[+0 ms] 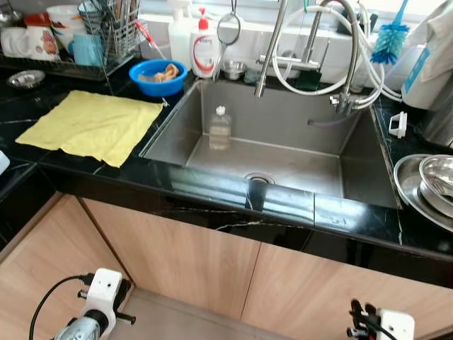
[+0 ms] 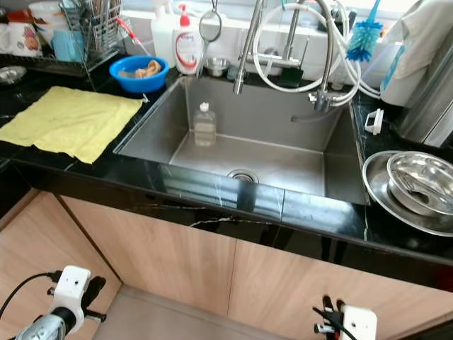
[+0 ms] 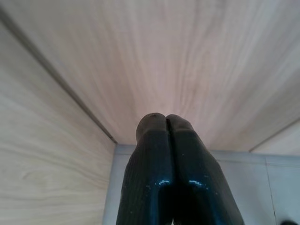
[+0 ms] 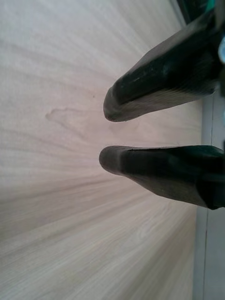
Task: Kitchen organization
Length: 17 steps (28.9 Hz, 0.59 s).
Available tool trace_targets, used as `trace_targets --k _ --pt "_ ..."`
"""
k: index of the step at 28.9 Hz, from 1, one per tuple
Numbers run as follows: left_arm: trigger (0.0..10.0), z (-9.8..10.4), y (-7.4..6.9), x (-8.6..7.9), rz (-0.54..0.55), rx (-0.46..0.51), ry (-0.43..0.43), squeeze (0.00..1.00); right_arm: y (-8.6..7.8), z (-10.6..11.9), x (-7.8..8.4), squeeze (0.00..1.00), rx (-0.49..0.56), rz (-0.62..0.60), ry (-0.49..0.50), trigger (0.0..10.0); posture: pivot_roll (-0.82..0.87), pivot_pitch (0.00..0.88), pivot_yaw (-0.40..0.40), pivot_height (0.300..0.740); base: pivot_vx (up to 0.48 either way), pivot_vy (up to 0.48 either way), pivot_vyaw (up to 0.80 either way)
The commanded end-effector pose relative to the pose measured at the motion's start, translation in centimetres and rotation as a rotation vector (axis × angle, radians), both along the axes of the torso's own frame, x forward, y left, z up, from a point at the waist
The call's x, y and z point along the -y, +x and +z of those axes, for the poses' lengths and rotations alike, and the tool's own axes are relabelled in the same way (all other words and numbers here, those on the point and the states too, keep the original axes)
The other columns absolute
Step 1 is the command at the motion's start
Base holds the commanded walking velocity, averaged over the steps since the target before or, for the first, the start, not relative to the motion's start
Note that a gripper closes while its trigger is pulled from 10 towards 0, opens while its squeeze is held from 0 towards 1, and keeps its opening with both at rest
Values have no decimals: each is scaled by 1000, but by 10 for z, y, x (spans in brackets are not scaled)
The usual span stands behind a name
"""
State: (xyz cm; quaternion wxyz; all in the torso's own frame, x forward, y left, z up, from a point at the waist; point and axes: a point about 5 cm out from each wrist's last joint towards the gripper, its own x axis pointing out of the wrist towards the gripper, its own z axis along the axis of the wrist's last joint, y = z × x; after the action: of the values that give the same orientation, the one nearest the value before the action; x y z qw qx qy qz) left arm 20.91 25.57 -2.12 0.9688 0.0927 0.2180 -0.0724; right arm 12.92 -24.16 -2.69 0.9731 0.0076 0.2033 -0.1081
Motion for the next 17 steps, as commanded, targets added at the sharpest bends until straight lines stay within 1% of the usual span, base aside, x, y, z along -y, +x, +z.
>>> trace_targets --k 1,3,5,6,8,9,10,11,12,13,14,15,16,17 --pt "10000 11 1 -5 16 70 -8 0 -5 9 1 0 3 -35 -8 10000 -59 0 -16 740 0 0 0" --pt "10000 20 2 -7 20 118 -13 0 -7 14 0 0 11 -49 -13 10000 -56 0 -18 740 0 0 0" --pt "10000 27 0 -10 24 144 -12 0 -7 18 1 0 13 -49 -37 10000 -52 0 -20 740 0 0 0" --pt "10000 27 0 -10 24 144 -12 0 -7 18 1 0 13 -49 -37 10000 -52 0 -20 740 0 0 0" --pt "10000 43 0 -15 48 210 -8 0 -7 20 3 0 15 -78 -73 10000 -54 0 -19 740 0 0 0" --pt "10000 49 1 -16 56 237 -10 0 -16 36 4 0 47 -76 -106 10000 -54 0 -19 740 0 0 0" --pt "10000 56 2 -16 63 262 -15 0 -22 55 6 0 82 -62 -144 10000 -54 0 -20 740 0 0 0" --pt "10000 64 4 -16 64 294 -24 0 -20 75 8 0 122 -47 -173 10000 -54 0 -20 740 0 0 0" --pt "10000 74 8 -14 60 331 -26 0 -15 93 10 0 159 -27 -209 10000 -54 0 -19 740 0 0 0" --pt "10000 82 12 -13 58 366 -31 0 -7 104 10 0 194 -15 -232 10000 -51 0 -21 740 0 0 0" --pt "10000 97 20 -13 69 420 -34 0 3 120 7 0 238 2 -254 10000 -46 0 -24 740 0 0 0" --pt "10000 102 23 -12 76 442 -36 0 7 125 5 0 251 12 -263 10000 -46 0 -24 740 0 0 0" --pt "10000 102 23 -12 76 442 -36 0 7 125 5 0 251 12 -263 10000 -46 0 -24 740 0 0 0" --pt "10000 110 27 -11 83 473 -42 0 11 131 2 0 266 28 -276 10000 -49 0 -23 740 0 0 0"
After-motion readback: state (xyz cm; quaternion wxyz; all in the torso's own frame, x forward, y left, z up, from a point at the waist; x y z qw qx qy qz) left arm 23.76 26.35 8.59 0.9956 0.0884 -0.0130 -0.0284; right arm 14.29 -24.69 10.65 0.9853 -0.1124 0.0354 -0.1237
